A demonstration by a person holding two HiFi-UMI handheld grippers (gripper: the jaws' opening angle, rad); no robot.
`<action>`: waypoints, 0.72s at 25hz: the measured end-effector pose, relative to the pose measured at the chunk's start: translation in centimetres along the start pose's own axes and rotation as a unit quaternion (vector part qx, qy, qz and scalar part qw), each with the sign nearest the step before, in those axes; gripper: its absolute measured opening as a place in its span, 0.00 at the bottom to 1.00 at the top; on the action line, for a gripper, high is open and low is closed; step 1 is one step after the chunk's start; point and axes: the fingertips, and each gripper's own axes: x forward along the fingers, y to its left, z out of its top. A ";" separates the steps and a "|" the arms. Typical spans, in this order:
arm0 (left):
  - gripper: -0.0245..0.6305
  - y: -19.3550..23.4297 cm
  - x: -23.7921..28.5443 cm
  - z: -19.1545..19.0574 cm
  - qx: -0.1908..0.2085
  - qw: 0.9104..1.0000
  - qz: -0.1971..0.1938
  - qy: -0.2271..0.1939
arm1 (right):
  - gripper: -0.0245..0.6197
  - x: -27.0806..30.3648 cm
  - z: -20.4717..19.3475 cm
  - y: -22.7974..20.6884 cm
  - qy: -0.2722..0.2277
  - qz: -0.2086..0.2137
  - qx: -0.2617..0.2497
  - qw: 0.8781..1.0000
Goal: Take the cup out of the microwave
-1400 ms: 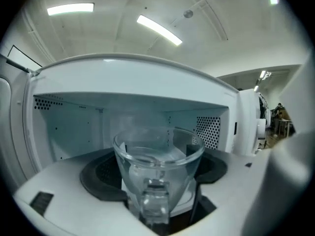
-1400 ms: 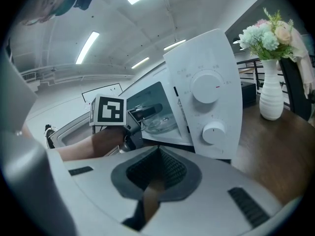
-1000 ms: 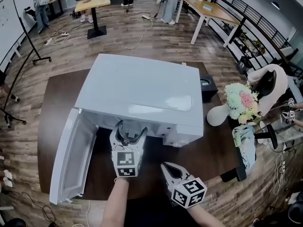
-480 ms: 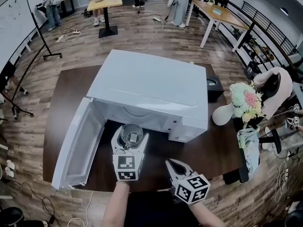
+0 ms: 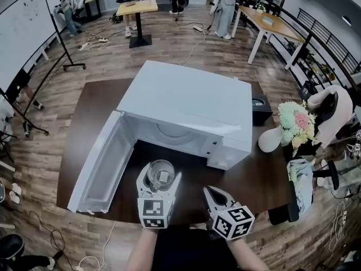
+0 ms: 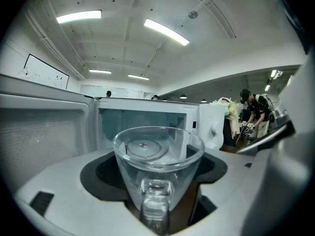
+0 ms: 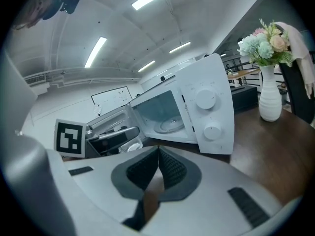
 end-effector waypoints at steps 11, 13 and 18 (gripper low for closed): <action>0.64 -0.2 -6.3 0.3 -0.023 1.000 0.010 -0.011 | 0.03 -0.4 1.2 0.4 -0.025 0.003 -0.020 0.999; 0.64 -0.1 -7.2 0.5 -0.022 1.000 0.013 -0.012 | 0.03 -0.5 1.7 0.3 -0.034 0.004 -0.023 0.999; 0.64 0.1 -9.0 0.7 -0.019 1.000 0.015 -0.012 | 0.03 -0.8 2.7 0.2 -0.052 -0.003 -0.047 0.998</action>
